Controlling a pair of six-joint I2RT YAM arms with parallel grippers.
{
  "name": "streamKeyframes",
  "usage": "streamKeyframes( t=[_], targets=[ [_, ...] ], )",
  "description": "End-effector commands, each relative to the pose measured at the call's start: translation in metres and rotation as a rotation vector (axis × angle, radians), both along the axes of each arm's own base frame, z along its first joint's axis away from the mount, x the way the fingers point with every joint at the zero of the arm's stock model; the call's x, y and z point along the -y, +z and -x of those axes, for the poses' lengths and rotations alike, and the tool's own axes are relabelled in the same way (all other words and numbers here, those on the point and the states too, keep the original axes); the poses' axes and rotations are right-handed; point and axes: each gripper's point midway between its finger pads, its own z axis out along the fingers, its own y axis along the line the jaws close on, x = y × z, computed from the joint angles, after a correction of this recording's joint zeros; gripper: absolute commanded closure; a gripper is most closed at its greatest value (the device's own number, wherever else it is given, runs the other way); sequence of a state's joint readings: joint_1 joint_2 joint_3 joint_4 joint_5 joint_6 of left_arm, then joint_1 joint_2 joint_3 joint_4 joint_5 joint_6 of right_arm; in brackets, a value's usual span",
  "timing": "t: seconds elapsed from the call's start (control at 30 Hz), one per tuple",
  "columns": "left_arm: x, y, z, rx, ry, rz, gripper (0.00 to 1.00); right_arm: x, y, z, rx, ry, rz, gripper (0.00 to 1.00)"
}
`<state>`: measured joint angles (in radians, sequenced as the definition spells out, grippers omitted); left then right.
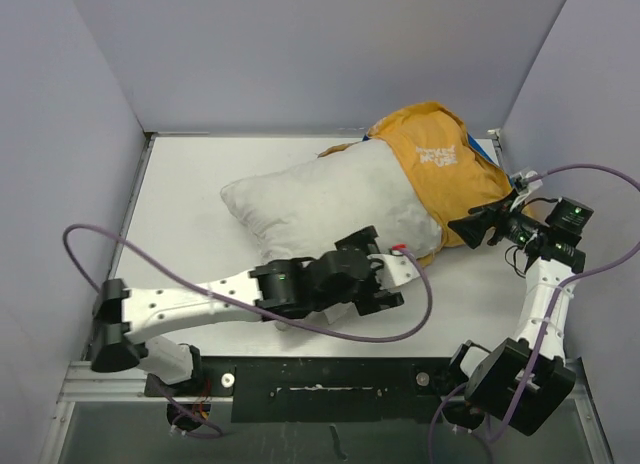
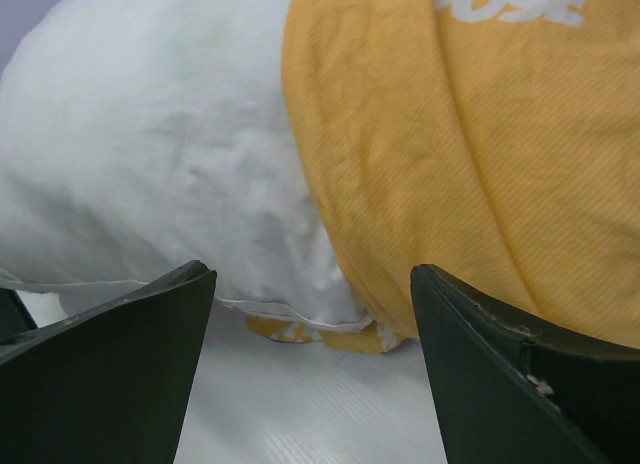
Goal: Put the pillow into the pillowcase
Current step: Stuff the pillow into the pillowcase.
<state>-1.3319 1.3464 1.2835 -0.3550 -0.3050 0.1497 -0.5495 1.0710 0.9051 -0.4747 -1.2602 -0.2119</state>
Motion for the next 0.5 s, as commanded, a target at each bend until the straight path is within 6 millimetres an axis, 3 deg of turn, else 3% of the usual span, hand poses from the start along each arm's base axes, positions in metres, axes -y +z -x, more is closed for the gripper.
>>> streamKeyframes(
  t=[0.0, 0.13, 0.27, 0.3, 0.37, 0.4, 0.43, 0.47],
  targets=[
    [0.026, -0.002, -0.053, 0.345, 0.046, -0.260, 0.02, 0.019, -0.017, -0.006, -0.030, -0.079, 0.121, 0.21],
    [0.061, -0.056, -0.082, 0.426, 0.008, -0.467, 0.02, 0.021, -0.035, -0.007, -0.053, -0.069, 0.145, 0.28],
    [0.059, -0.094, -0.124, 0.473, 0.094, -0.620, 0.02, 0.025, -0.052, -0.010, -0.072, -0.080, 0.220, 0.28],
    [0.053, -0.100, -0.136, 0.466, 0.129, -0.639, 0.11, 0.024, -0.057, -0.010, -0.077, -0.072, 0.231, 0.27],
    [0.043, -0.109, -0.151, 0.416, 0.174, -0.634, 0.63, 0.020, -0.066, -0.011, -0.094, -0.049, 0.247, 0.26],
    [0.040, -0.113, -0.152, 0.361, 0.168, -0.616, 0.82, 0.019, -0.070, -0.012, -0.101, -0.040, 0.255, 0.25],
    [0.038, -0.117, -0.149, 0.287, 0.151, -0.586, 0.96, 0.016, -0.073, -0.012, -0.105, -0.029, 0.266, 0.24],
    [0.038, -0.118, -0.145, 0.210, 0.137, -0.541, 1.00, 0.014, -0.077, -0.013, -0.107, -0.017, 0.277, 0.23]
  ],
)
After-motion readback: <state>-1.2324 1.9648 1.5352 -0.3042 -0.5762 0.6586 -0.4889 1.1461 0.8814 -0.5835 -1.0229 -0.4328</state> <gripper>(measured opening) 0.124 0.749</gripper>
